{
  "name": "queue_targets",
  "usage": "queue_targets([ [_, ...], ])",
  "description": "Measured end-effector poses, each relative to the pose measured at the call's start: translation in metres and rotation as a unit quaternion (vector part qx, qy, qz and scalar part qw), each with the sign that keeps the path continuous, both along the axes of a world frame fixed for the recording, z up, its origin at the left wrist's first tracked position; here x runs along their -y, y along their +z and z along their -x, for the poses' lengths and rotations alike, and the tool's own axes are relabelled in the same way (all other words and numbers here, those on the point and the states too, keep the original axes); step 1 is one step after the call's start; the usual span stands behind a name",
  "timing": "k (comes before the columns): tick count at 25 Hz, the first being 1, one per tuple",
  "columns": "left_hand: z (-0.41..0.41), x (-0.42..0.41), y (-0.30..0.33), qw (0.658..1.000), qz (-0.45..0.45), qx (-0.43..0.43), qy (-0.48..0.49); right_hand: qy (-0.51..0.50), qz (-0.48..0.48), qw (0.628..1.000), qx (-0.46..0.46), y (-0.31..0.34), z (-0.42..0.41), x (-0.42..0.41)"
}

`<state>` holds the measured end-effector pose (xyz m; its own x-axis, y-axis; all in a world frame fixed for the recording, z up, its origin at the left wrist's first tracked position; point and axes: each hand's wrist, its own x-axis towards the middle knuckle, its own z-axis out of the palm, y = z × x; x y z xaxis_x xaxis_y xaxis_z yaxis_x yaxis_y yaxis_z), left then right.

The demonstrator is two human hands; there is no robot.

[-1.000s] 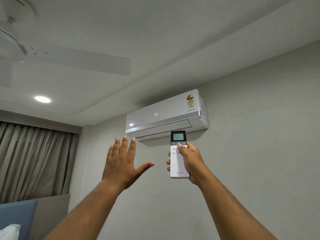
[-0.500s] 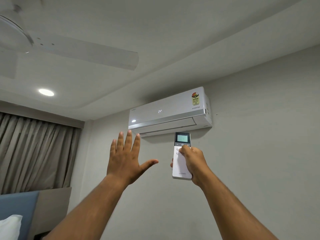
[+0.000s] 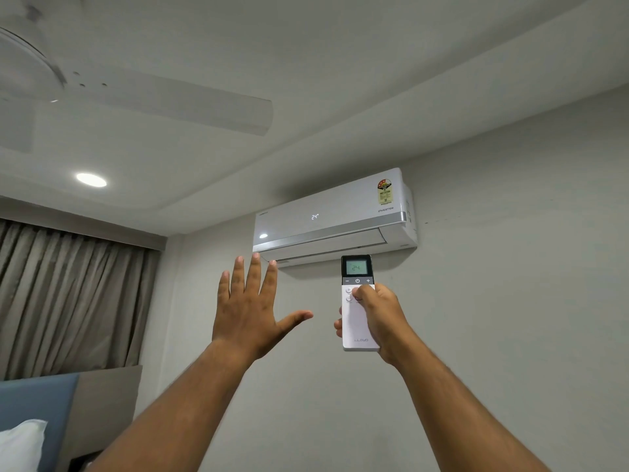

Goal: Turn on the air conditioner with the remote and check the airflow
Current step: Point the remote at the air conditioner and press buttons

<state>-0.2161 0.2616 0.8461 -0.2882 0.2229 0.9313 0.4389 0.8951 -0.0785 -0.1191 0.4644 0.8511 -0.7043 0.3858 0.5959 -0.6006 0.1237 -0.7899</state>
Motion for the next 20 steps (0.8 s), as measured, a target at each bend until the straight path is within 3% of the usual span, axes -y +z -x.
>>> queue_targets([
  [20,-0.0041,-0.0045,-0.0044,1.0,0.006,0.023,0.006,-0.019,0.01,1.0,0.007,-0.0058,0.0009,-0.0013],
])
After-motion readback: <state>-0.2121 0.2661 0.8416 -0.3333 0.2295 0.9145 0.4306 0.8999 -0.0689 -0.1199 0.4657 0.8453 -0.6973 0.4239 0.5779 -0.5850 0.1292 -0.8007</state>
